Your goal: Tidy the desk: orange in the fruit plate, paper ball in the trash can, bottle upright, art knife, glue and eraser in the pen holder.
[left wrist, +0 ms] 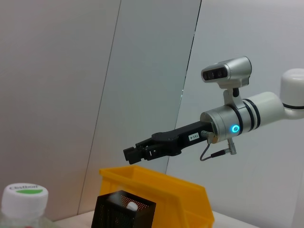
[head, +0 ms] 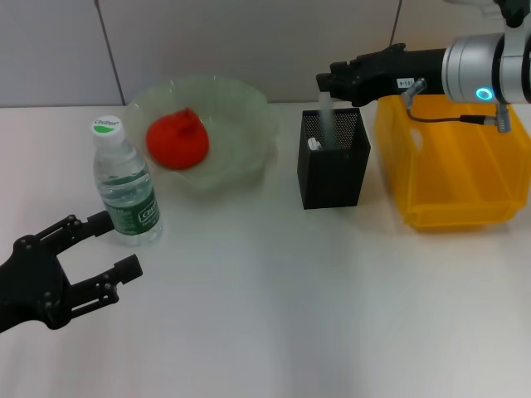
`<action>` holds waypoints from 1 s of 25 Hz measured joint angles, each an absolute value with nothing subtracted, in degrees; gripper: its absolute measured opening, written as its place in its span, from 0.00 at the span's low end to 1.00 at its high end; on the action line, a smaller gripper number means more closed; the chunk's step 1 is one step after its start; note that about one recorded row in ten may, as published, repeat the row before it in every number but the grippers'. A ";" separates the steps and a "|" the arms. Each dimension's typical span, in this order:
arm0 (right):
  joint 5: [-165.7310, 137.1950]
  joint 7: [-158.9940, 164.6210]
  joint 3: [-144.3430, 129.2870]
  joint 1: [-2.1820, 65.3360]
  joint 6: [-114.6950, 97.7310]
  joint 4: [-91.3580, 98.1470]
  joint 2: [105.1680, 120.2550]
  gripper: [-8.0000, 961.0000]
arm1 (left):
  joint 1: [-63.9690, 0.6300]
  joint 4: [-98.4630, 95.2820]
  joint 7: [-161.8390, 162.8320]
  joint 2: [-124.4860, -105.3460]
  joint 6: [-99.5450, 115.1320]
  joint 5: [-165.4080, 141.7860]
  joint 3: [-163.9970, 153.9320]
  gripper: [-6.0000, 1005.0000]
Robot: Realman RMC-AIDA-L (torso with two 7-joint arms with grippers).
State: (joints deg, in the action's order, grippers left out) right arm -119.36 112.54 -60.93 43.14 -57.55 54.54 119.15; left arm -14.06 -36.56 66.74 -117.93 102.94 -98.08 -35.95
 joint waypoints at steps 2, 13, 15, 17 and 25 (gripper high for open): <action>-119.34 112.58 -60.95 42.84 -57.59 54.97 119.19 0.27 | -14.06 -36.56 66.73 -117.95 102.99 -98.15 -35.94 0.83; -109.55 108.40 -60.28 35.84 -71.91 63.79 118.42 0.59 | -14.13 -36.46 68.55 -116.60 105.42 -98.64 -35.95 0.83; -107.70 105.95 -60.25 34.02 -77.38 64.03 118.36 0.67 | -14.40 -36.46 69.32 -115.98 106.95 -99.75 -35.95 0.83; -107.28 101.44 -60.41 31.68 -83.41 62.57 118.83 0.73 | -15.12 -36.44 71.07 -114.98 109.27 -102.55 -35.95 0.83; -107.25 89.42 -60.89 29.88 -93.20 51.09 119.14 0.83 | -16.64 -36.68 75.95 -113.80 112.50 -107.47 -35.95 0.83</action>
